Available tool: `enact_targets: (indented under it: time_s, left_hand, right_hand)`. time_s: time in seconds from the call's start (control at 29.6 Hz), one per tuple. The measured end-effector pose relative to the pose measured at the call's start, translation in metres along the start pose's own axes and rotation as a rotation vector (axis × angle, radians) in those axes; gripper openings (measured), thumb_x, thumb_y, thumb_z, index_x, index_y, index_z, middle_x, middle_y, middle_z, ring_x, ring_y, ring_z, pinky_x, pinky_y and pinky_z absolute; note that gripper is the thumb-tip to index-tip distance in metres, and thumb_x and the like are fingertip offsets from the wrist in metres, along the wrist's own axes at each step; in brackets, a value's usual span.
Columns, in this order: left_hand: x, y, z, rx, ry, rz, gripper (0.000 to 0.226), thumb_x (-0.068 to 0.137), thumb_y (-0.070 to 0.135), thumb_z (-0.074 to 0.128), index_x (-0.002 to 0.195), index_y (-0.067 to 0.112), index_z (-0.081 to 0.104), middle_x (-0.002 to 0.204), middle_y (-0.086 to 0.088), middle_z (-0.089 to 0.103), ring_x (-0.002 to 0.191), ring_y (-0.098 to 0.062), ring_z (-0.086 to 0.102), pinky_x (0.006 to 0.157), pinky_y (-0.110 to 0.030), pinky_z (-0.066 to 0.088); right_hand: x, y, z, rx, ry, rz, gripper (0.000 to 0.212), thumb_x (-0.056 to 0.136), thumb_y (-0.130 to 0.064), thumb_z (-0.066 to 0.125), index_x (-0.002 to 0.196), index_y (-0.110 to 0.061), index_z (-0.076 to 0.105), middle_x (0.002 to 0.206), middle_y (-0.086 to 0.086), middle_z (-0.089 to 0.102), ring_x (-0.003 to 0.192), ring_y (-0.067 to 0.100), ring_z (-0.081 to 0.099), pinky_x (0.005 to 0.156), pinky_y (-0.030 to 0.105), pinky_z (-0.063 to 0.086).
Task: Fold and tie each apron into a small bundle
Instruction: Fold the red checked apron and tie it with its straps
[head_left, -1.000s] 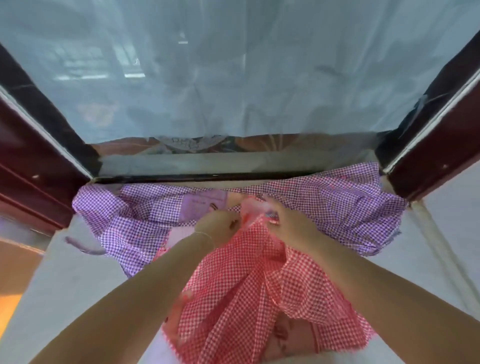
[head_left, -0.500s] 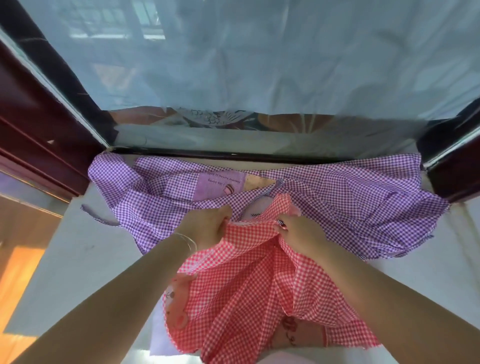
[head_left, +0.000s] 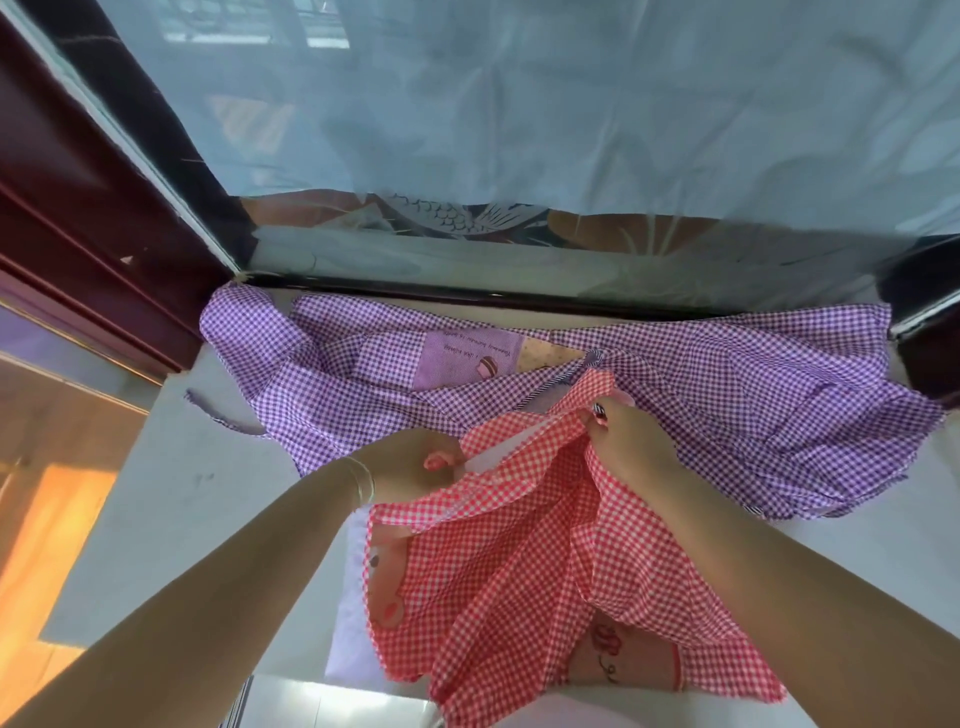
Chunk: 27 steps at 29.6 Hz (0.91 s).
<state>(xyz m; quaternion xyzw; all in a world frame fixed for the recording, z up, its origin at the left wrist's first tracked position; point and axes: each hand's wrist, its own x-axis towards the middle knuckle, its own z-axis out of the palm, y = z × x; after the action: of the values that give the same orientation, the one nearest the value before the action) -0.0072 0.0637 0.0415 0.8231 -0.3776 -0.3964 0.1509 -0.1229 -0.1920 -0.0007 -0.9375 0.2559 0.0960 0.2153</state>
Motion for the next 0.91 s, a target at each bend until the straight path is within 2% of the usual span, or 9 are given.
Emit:
enact_targets:
  time_s: [0.1,0.2,0.34,0.41,0.51,0.61,0.74,0.84,0.91]
  left_hand:
    - [-0.003,0.0,0.013,0.158,0.088,-0.03,0.025,0.098,0.031,0.047,0.114,0.021,0.064,0.111,0.005,0.063,0.103,-0.015,0.057,0.094,-0.031,0.046]
    - [-0.004,0.004,0.025,-0.009,0.155,-0.093,0.025,0.096,0.038,0.049,0.112,0.021,0.056,0.111,0.002,0.061,0.099,-0.018,0.058,0.087,-0.031,0.048]
    - [-0.003,0.005,0.035,0.232,0.28,-0.106,0.089,0.075,0.064,0.062,0.145,0.026,0.022,0.137,0.003,0.048,0.115,-0.021,0.056,0.102,-0.041,0.041]
    - [0.004,-0.002,0.044,0.387,0.422,-0.059,0.071,0.086,0.051,0.055,0.143,0.023,0.025,0.133,0.003,0.052,0.115,-0.02,0.056,0.103,-0.041,0.039]
    - [0.011,-0.012,0.049,0.4,0.652,0.011,0.031,0.084,0.026,0.054,0.113,0.017,0.054,0.09,0.004,0.067,0.077,-0.019,0.066,0.08,-0.039,0.052]
    - [0.012,-0.014,0.048,0.397,0.734,0.03,0.024,0.073,0.02,0.07,0.094,0.013,0.061,0.06,0.006,0.059,0.051,-0.017,0.057,0.063,-0.034,0.054]
    - [0.013,-0.005,0.043,0.209,0.681,0.023,0.01,0.09,0.02,0.054,0.094,0.01,0.055,0.061,0.0,0.057,0.054,-0.022,0.054,0.059,-0.034,0.048]
    - [0.013,0.003,0.038,-0.015,0.484,0.0,0.017,0.098,0.023,0.045,0.098,0.011,0.056,0.077,-0.003,0.063,0.069,-0.021,0.058,0.065,-0.034,0.047]
    - [0.008,0.009,0.032,-0.019,0.387,0.017,0.026,0.099,0.029,0.042,0.087,0.012,0.057,0.075,0.0,0.061,0.069,-0.017,0.056,0.067,-0.032,0.046]
  right_hand:
    - [0.0,-0.009,0.004,0.053,0.011,0.032,0.045,0.101,-0.042,0.039,0.132,-0.012,0.051,0.131,0.011,0.058,0.103,0.027,0.064,0.088,0.045,0.052]
    - [-0.001,-0.009,0.005,0.086,0.043,0.037,0.042,0.1,-0.043,0.037,0.127,-0.014,0.053,0.115,0.01,0.065,0.091,0.024,0.066,0.078,0.039,0.055]
    - [-0.005,-0.012,0.009,0.099,0.059,0.044,0.042,0.1,-0.043,0.037,0.126,-0.014,0.053,0.103,0.01,0.069,0.086,0.025,0.066,0.07,0.034,0.053]
    - [-0.008,-0.015,0.01,0.135,0.063,0.04,0.041,0.101,-0.041,0.039,0.128,-0.014,0.053,0.106,0.01,0.069,0.091,0.027,0.066,0.074,0.035,0.052]
    - [-0.012,-0.018,0.009,0.166,0.079,0.026,0.04,0.1,-0.04,0.041,0.128,-0.013,0.053,0.109,0.011,0.068,0.095,0.027,0.065,0.077,0.036,0.052]
    - [-0.016,-0.019,0.007,0.16,0.089,0.024,0.04,0.101,-0.04,0.04,0.128,-0.014,0.053,0.108,0.012,0.068,0.094,0.028,0.065,0.076,0.036,0.052]
    - [-0.02,-0.022,0.008,0.06,0.106,-0.012,0.038,0.1,-0.04,0.04,0.125,-0.015,0.055,0.096,0.009,0.07,0.081,0.025,0.065,0.062,0.03,0.047]
    - [-0.022,-0.023,0.007,0.079,0.106,0.004,0.038,0.101,-0.04,0.04,0.125,-0.015,0.055,0.097,0.008,0.07,0.081,0.024,0.065,0.063,0.03,0.048]
    - [-0.022,-0.023,0.005,0.112,0.098,0.017,0.038,0.101,-0.039,0.039,0.126,-0.015,0.054,0.1,0.009,0.069,0.085,0.025,0.065,0.066,0.031,0.049]
